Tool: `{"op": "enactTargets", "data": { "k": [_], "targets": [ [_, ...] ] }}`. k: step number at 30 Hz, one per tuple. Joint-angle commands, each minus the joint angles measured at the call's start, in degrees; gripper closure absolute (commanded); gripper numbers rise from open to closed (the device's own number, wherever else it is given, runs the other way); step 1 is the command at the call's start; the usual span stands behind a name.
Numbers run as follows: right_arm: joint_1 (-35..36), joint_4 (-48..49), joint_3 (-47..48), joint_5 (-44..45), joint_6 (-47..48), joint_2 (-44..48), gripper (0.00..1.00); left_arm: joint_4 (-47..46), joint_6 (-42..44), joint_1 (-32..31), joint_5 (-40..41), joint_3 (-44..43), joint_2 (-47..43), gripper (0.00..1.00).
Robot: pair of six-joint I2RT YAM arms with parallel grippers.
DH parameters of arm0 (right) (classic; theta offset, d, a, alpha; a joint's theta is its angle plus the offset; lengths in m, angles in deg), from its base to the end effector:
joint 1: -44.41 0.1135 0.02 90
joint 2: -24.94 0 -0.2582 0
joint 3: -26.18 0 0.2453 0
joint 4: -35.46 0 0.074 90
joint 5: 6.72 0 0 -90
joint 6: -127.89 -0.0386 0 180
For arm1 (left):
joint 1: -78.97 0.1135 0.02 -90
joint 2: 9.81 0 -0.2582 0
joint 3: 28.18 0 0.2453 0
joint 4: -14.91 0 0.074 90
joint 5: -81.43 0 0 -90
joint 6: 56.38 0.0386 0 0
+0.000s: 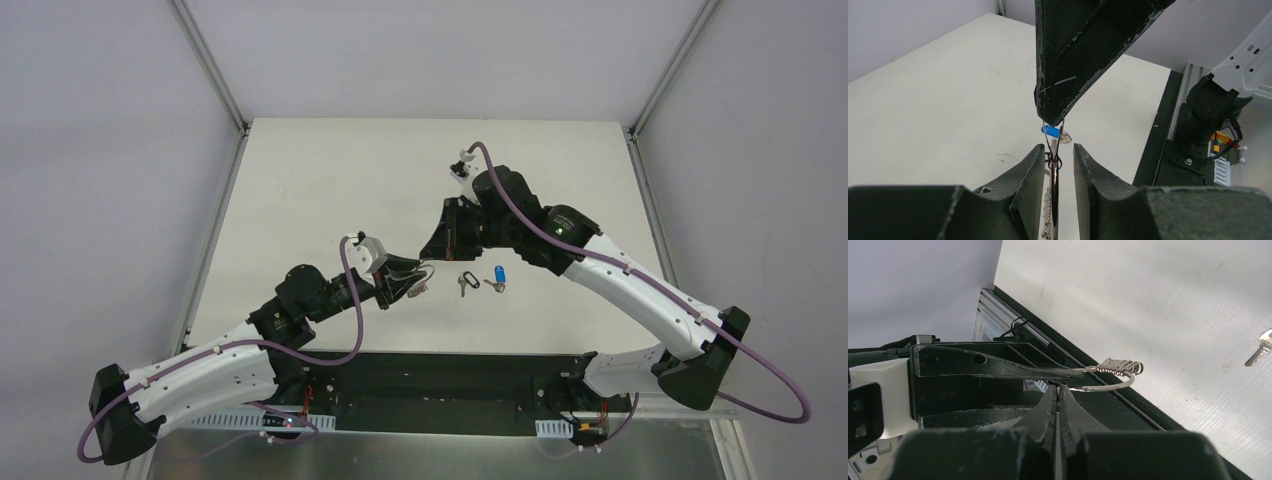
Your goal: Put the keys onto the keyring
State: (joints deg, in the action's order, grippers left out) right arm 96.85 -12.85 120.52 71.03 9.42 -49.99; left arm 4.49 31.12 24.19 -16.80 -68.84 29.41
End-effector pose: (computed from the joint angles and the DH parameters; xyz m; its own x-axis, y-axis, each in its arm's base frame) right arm 0.1654 0.2286 0.3903 -0.6822 -0.1230 -0.7207 -0.6401 0.5769 0.5075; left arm 0.0964 -0.1461 0.3060 0.0796 -0.1876 -0.9790 0.8936 0.4486 -0.0133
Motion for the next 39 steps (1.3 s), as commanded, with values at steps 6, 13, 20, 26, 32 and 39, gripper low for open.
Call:
{"op": "enactTargets", "data": {
  "k": [6, 13, 20, 26, 32, 39],
  "targets": [
    [0.7, 0.3, 3.3, 0.4, 0.0, 1.9, 1.0, -3.8, 1.0, -0.4, 1.0, 0.1, -0.3, 0.71],
    [1.0, 0.2, 3.6, 0.4, 0.2, 1.8, 1.0, -4.8, 1.3, -0.4, 1.2, 0.1, -0.2, 0.68],
    [1.1, 0.1, 3.7, 0.3, 0.3, 1.7, 1.0, -4.8, 1.3, -0.4, 1.4, 0.1, -0.4, 0.68],
    [1.0, 0.1, 3.9, 0.2, 0.4, 1.5, 1.0, -5.1, 1.2, -0.3, 1.4, 0.2, -0.9, 0.68],
    [1.2, 0.1, 4.0, 0.2, 0.3, 1.5, 1.0, -5.5, 1.1, -0.3, 1.4, 0.5, -1.0, 0.69],
    [1.5, -0.1, 4.0, 0.3, 0.5, 1.4, 1.0, -6.6, 0.9, -0.3, 2.4, 0.3, -0.8, 1.0]
  ]
}}
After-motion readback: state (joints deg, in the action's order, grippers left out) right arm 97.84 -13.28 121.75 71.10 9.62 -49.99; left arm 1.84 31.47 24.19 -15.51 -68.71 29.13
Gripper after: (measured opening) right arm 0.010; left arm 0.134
